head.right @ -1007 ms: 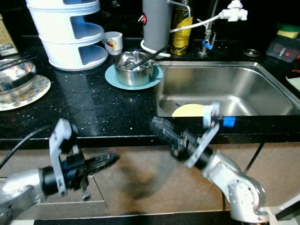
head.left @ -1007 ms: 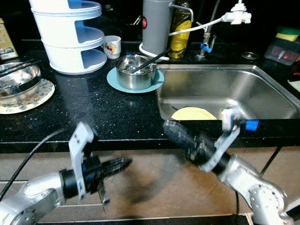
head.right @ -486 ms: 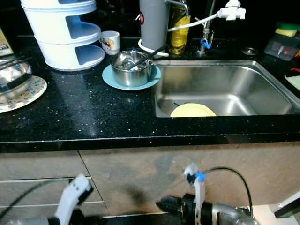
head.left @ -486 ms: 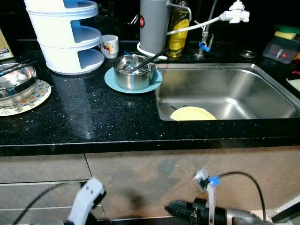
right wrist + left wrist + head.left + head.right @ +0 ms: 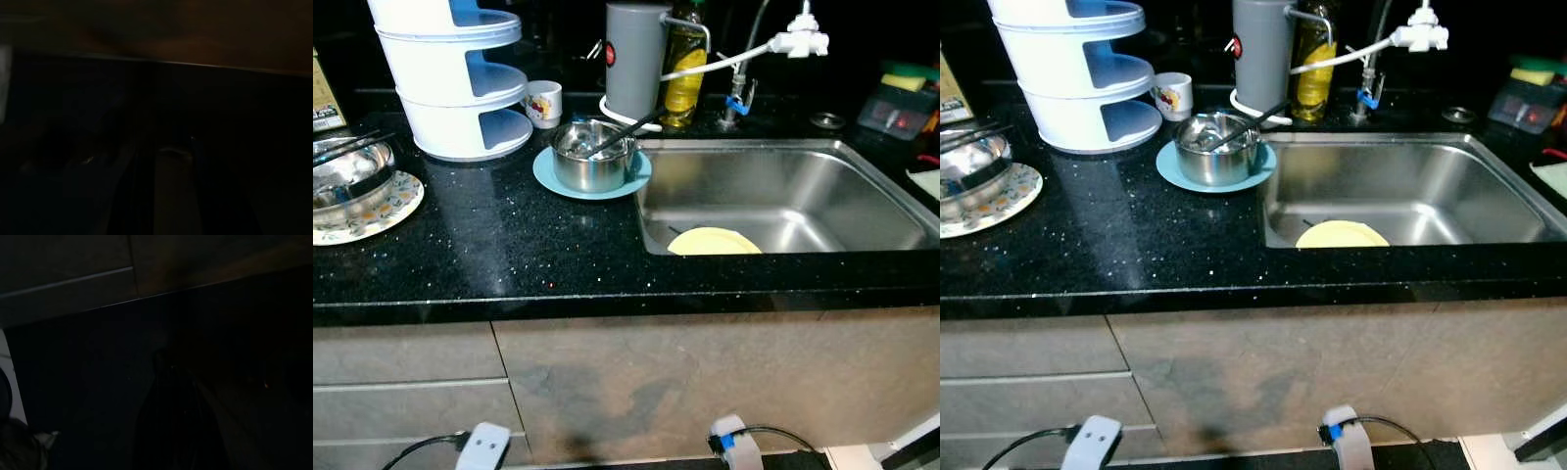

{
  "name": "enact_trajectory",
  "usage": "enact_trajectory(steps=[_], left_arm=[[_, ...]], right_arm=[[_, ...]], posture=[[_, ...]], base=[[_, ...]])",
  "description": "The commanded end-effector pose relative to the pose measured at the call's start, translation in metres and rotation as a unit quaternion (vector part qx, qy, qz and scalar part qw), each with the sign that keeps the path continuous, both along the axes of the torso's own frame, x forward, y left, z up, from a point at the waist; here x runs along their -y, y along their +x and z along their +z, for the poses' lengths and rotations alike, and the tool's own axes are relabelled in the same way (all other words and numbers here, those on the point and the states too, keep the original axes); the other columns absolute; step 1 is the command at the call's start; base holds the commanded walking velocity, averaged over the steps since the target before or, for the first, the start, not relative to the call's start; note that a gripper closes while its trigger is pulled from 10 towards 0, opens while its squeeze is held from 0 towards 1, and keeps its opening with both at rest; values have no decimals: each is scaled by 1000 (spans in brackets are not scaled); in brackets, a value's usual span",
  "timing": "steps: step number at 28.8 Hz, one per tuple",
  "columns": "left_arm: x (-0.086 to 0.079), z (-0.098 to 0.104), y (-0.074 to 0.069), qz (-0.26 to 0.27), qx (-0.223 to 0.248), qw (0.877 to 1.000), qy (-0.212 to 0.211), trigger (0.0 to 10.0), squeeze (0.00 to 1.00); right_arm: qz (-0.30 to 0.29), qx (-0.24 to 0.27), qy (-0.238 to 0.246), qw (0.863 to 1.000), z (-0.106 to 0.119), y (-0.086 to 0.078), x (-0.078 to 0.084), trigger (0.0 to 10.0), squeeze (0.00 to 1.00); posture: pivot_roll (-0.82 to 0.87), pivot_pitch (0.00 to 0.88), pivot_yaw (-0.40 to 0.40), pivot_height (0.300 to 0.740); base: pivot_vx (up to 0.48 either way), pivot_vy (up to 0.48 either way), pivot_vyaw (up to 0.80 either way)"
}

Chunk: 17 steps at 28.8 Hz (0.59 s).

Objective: Kitchen organization

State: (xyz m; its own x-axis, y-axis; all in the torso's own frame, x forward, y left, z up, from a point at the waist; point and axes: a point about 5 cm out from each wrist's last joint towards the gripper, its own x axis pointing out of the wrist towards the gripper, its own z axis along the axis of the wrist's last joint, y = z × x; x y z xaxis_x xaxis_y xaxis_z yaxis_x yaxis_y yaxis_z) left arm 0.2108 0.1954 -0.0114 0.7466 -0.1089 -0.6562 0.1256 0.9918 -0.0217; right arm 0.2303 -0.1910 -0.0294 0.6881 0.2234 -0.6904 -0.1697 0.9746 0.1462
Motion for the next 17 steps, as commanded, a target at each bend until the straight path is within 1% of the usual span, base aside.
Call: enact_trajectory(steps=[1, 3, 4, 5, 6, 8, 10, 12, 14, 17], left_arm=[[0, -16, -9, 24, -20, 999, 16, 10000, 0], [2, -18, -9, 16, -16, 999, 37, 10000, 0], [2, -18, -9, 16, -16, 999, 37, 10000, 0], [5, -20, -7, -2, -7, 997, 71, 10000, 0], [5, -20, -7, -2, -7, 997, 71, 10000, 0], [10, -22, -7, -30, -10, 995, 97, 10000, 0], [11, -24, -7, -28, -9, 996, 89, 10000, 0], [11, -27, -5, -2, -1, 998, 69, 10000, 0], [11, -29, -5, 6, 3, 998, 63, 10000, 0], [12, -31, -4, 13, 24, 998, 63, 10000, 0]], right_arm=[[-64, -4, 4, 998, -9, -7, 5, 10000, 0], [-79, -8, 10, 997, -13, -9, 2, 10000, 0], [-79, -8, 10, 997, -13, -9, 2, 10000, 0], [-64, -14, -1, 998, -19, -14, -4, 10000, 0], [-64, -14, -1, 998, -19, -14, -4, 10000, 0], [-45, -17, -11, 999, -22, -17, -11, 10000, 0], [-49, -13, -10, 999, -23, -17, -13, 10000, 0], [-56, -8, -10, 998, -25, -17, -19, 10000, 0], [-55, -8, -11, 998, -27, -18, -21, 10000, 0], [-36, -5, -18, 999, -31, -21, -28, 10000, 0]], posture=[[34, 193, 3, 740], [21, 191, 14, 740], [21, 191, 14, 740], [18, 185, 16, 740], [18, 185, 16, 740], [18, 181, 13, 740], [18, 181, 13, 740], [14, 172, 7, 740], [14, 170, 5, 740], [16, 167, 0, 740]], base=[[0, 0, 0], [0, 0, 0], [0, 0, 0], [0, 0, 0], [0, 0, 0], [0, 0, 0], [0, 0, 0], [0, 0, 0], [0, 0, 0], [0, 0, 0]])
